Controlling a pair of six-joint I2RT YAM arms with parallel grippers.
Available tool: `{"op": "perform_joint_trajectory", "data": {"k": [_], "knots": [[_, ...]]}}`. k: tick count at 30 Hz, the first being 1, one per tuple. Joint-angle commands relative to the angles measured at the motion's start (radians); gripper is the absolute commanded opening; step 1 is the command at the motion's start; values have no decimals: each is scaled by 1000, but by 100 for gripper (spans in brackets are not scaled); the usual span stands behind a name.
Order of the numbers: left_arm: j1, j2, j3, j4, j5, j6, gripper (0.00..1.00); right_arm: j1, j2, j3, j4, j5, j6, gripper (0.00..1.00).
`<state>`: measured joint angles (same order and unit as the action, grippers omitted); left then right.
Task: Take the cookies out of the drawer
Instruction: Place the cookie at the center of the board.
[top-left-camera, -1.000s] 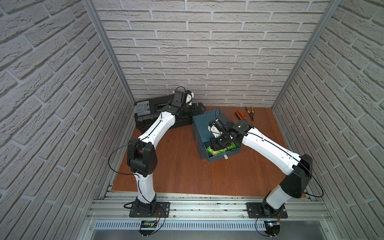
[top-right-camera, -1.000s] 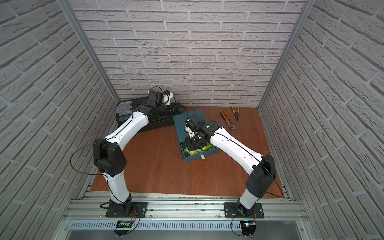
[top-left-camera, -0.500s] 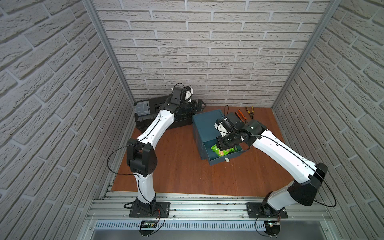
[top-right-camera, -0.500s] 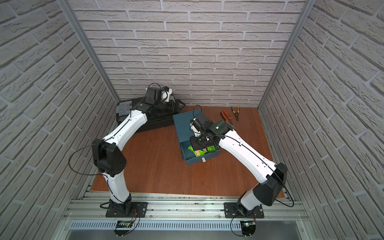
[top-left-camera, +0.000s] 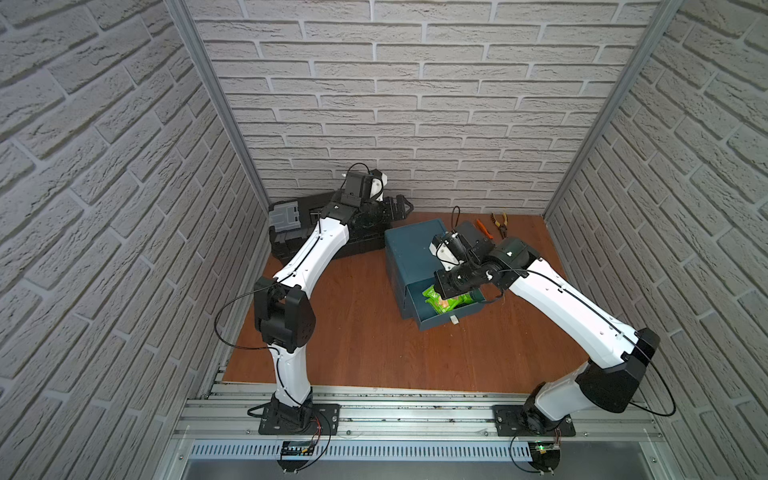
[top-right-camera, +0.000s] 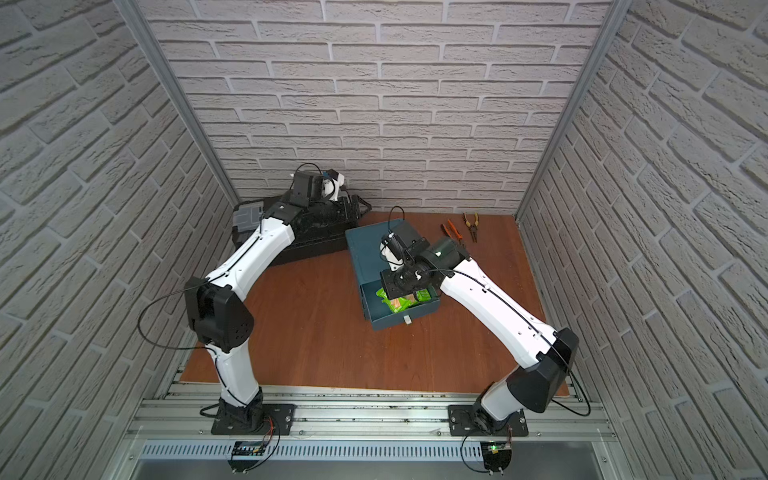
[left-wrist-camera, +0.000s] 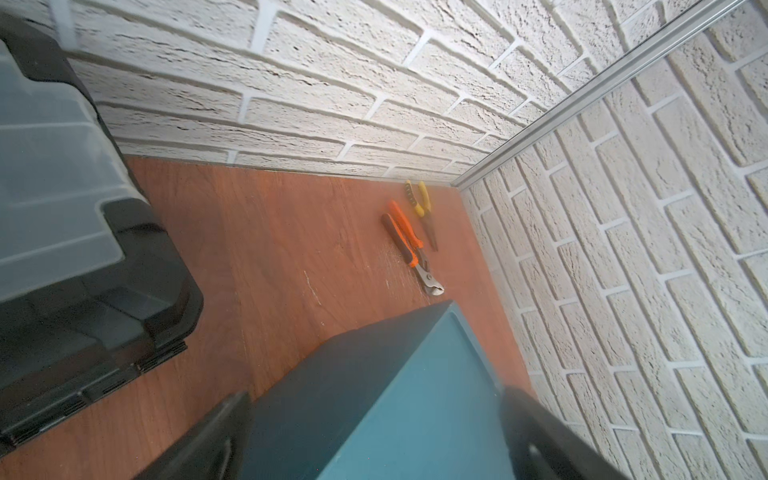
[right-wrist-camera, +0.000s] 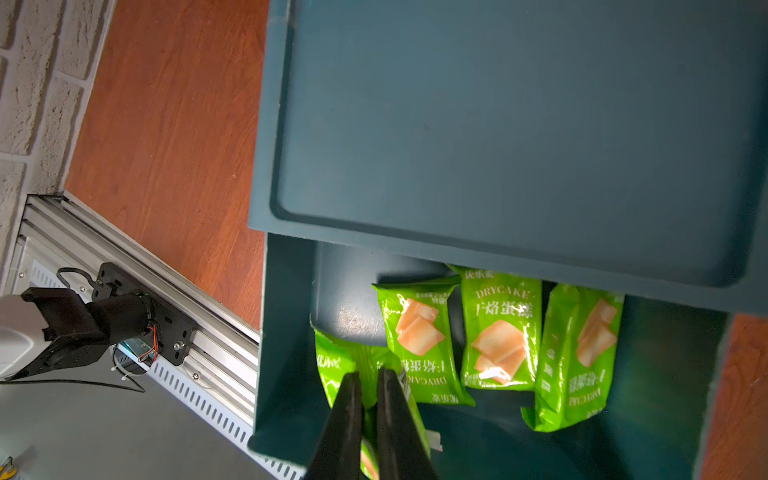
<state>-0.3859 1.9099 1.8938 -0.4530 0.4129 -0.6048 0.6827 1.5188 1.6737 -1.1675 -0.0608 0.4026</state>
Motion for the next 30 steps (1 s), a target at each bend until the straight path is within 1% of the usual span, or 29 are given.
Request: {"op": "perform_joint_trajectory", "data": {"k": [1,4,9,13,17,20,24,27,30], "knots": [[13,22,34,4,10,5,98,-8,-73,-3,10,4,-11,3],[16,23,42,4,10,6,99,-24,-97,3,29,12,5,3],[16,21,58,-11,10,10,99,-71,-99,73,29,57,21,3],[15,9,67,-24,5,26,99,-156,-108,120,33,56,-2,3],[15,2,82,-43,0,37,98,-254,-118,116,7,62,-49,3],[15,-4,86,-49,0,40,98,-339,-149,51,23,59,-67,3],[16,-14,94,-55,3,43,99,-473,-203,-93,95,23,-93,3],[16,-20,97,-55,21,43,98,-579,-226,-230,182,-43,-92,3],[16,-23,96,-62,29,45,99,-642,-235,-357,297,-79,-77,3]]}}
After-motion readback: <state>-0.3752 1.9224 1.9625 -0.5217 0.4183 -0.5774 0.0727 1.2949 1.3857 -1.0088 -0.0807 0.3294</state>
